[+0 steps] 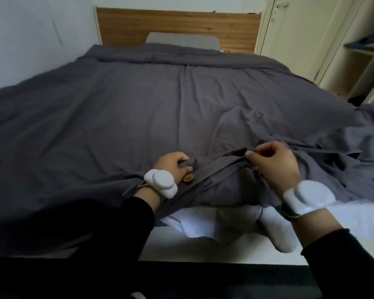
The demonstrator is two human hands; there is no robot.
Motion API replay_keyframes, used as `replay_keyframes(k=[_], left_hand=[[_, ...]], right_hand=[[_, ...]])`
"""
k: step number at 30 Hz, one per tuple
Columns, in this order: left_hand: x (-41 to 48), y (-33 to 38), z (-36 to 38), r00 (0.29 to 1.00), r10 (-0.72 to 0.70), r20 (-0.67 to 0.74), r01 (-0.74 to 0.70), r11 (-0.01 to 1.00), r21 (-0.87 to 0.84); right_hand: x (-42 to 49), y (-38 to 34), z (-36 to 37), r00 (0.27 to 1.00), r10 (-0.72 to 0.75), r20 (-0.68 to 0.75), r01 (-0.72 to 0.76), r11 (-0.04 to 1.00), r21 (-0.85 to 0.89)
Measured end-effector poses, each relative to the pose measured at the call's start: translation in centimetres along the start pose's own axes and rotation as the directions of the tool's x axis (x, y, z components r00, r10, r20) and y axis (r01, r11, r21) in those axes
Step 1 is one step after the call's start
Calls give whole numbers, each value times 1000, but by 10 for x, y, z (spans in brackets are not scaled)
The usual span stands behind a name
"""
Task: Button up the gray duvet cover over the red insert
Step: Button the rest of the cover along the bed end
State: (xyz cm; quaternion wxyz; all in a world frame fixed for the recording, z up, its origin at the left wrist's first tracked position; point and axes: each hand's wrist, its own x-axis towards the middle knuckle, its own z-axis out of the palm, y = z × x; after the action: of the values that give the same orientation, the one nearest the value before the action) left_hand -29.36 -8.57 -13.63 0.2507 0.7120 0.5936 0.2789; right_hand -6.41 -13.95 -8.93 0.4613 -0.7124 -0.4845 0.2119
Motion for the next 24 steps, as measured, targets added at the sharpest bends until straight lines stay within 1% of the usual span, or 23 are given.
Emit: replay_keyframes(k=[1, 2, 3, 5, 6, 7, 9, 10, 11, 12, 14, 17, 20, 22, 24], left_hand=[[1, 1, -2, 999, 1, -44, -4, 998, -57], [1, 1, -3, 996, 0, -93, -9, 996, -93], [0, 0, -5, 991, 1, -137, -17, 994, -111], [-3, -1, -7, 984, 3, -179, -30, 988, -149], [-5, -2, -11, 983, 8, -184, -39, 985, -165], [-7, 0, -15, 984, 18, -177, -50, 982, -182], [-12, 3, -27, 993, 44, -112, -66, 978, -197], [-17, 5, -34, 996, 68, -51, -76, 981, -178], [-23, 8, -38, 995, 94, 20, -91, 985, -144], [-30, 10, -41, 991, 109, 79, -102, 990, -96], [-43, 11, -43, 983, 115, 144, -117, 993, 8], [-53, 4, -37, 987, 84, 137, -97, 991, 90], [-54, 0, -34, 991, 71, 113, -82, 992, 95], [-55, 2, -33, 987, 77, 141, -94, 988, 120], [-54, 4, -30, 982, 84, 167, -114, 978, 176]], right_hand=[[-6, -9, 3, 997, -74, -18, 75, 996, 49], [-14, -17, 9, 992, -125, 28, 122, 988, 94], [-22, -24, 19, 977, -170, 128, 150, 977, 150], [-44, -29, 45, 894, -218, 391, 148, 968, 201], [-52, -27, 58, 853, -216, 475, 151, 974, 171], [-57, -24, 68, 836, -203, 510, 180, 979, 94], [-62, -18, 79, 855, -196, 481, 275, 956, -98], [-64, -15, 82, 863, -205, 463, 311, 936, -165], [-65, -12, 81, 868, -216, 448, 331, 923, -196], [-66, -9, 82, 868, -229, 440, 341, 919, -196], [-67, -5, 83, 874, -228, 430, 321, 934, -158], [-68, -3, 81, 877, -216, 430, 289, 951, -111], [-67, -3, 75, 850, -256, 460, 333, 938, -94], [-66, -2, 67, 828, -286, 482, 379, 919, -105], [-64, -2, 57, 802, -339, 492, 455, 880, -134]])
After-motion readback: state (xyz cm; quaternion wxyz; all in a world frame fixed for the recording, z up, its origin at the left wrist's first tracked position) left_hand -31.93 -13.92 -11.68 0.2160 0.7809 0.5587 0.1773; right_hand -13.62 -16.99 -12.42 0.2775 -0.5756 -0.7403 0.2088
